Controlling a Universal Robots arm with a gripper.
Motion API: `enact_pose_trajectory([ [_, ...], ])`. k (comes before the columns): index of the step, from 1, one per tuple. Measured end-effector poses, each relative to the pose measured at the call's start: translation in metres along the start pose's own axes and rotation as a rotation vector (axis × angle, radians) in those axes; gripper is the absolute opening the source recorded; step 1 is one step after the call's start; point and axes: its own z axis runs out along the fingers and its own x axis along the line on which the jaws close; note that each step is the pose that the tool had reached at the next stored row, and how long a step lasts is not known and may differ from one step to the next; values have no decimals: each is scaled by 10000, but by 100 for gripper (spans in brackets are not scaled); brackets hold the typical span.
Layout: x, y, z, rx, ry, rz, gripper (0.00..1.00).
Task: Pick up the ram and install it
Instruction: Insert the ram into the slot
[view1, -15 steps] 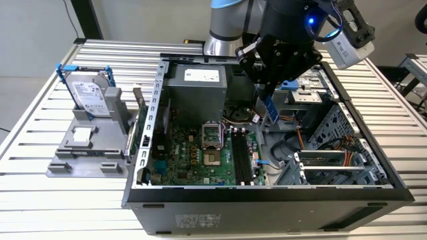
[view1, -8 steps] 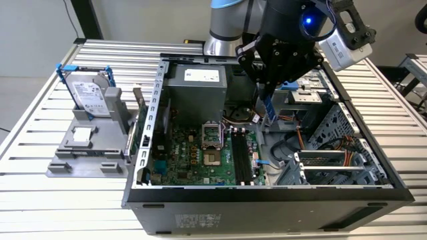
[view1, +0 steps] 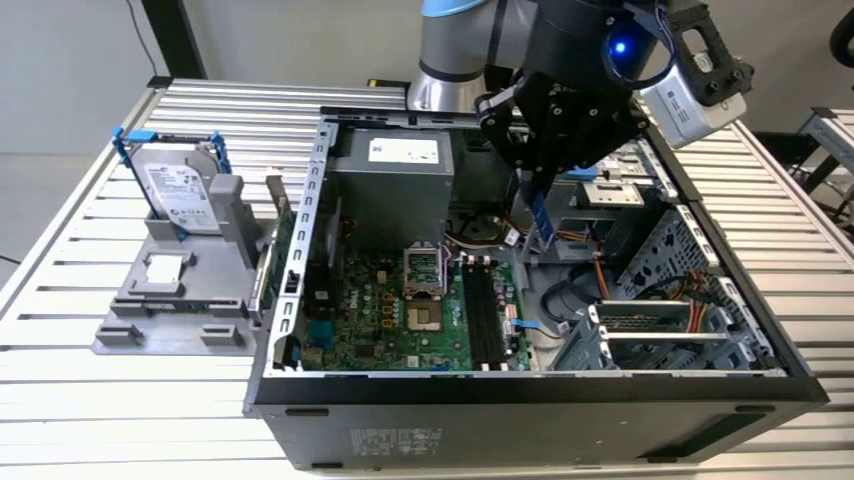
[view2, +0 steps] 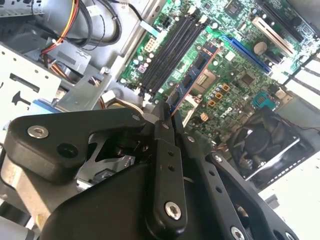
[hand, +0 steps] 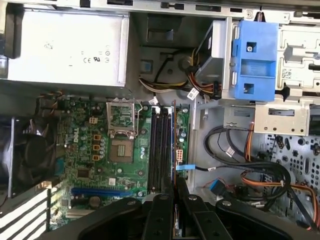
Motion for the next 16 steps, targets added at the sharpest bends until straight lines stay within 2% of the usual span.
enact_pose_trajectory([
  [7, -71, -8, 122, -1, -1, 3, 0],
  [16, -75, -8, 122, 0, 0, 3, 0],
])
